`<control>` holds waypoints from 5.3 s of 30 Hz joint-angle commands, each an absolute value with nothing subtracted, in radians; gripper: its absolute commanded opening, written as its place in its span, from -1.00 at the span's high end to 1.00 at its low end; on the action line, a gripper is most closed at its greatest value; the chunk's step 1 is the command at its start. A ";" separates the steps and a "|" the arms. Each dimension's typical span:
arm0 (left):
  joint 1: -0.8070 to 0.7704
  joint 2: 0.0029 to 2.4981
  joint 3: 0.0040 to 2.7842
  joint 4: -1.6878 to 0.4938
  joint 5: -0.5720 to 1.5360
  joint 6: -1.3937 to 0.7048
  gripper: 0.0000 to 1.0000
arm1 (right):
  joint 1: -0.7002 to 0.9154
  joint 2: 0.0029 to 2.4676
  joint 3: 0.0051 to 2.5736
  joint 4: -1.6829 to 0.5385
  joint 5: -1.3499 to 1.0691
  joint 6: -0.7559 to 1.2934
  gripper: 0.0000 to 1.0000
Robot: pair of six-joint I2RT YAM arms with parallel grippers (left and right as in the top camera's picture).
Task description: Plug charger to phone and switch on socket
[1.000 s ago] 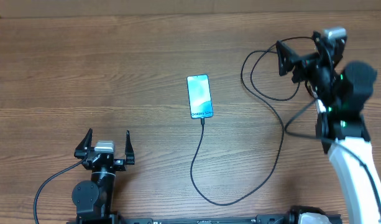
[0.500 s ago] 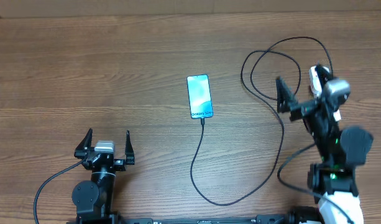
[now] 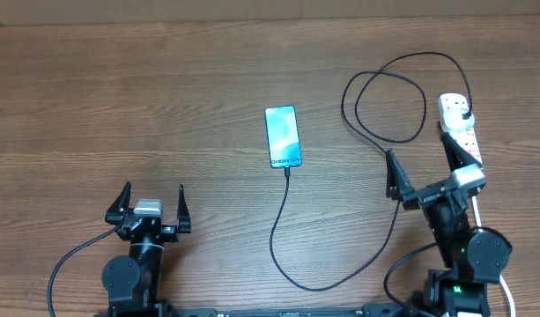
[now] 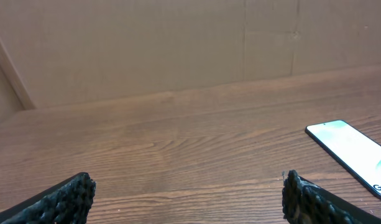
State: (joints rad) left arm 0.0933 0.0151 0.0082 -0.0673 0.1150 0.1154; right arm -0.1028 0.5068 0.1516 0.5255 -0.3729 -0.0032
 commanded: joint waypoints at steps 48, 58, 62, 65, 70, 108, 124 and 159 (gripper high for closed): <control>0.098 0.004 0.005 -0.071 0.101 0.135 -1.00 | -0.072 0.003 0.007 -0.080 -0.079 0.089 -1.00; 0.098 0.004 0.005 -0.070 0.102 0.135 -0.99 | -0.057 0.003 0.007 -0.073 -0.150 -0.041 -1.00; 0.098 0.004 0.005 -0.070 0.101 0.135 -1.00 | -0.045 0.003 0.007 -0.073 -0.151 -0.067 -1.00; 0.098 0.004 0.005 -0.070 0.101 0.135 -0.99 | -0.045 0.003 0.007 -0.073 -0.152 -0.080 -1.00; 0.098 0.004 0.005 -0.071 0.101 0.135 -1.00 | -0.045 0.003 0.007 -0.073 -0.155 -0.085 -1.00; 0.098 0.004 0.005 -0.071 0.101 0.134 -1.00 | -0.045 0.003 0.008 -0.070 -0.165 -0.076 -1.00; 0.098 0.004 0.005 -0.070 0.101 0.135 -1.00 | -0.045 0.003 0.008 -0.070 -0.165 -0.076 -0.99; 0.098 0.004 0.005 -0.070 0.101 0.135 -0.99 | -0.045 0.003 0.008 -0.070 -0.166 -0.076 -1.00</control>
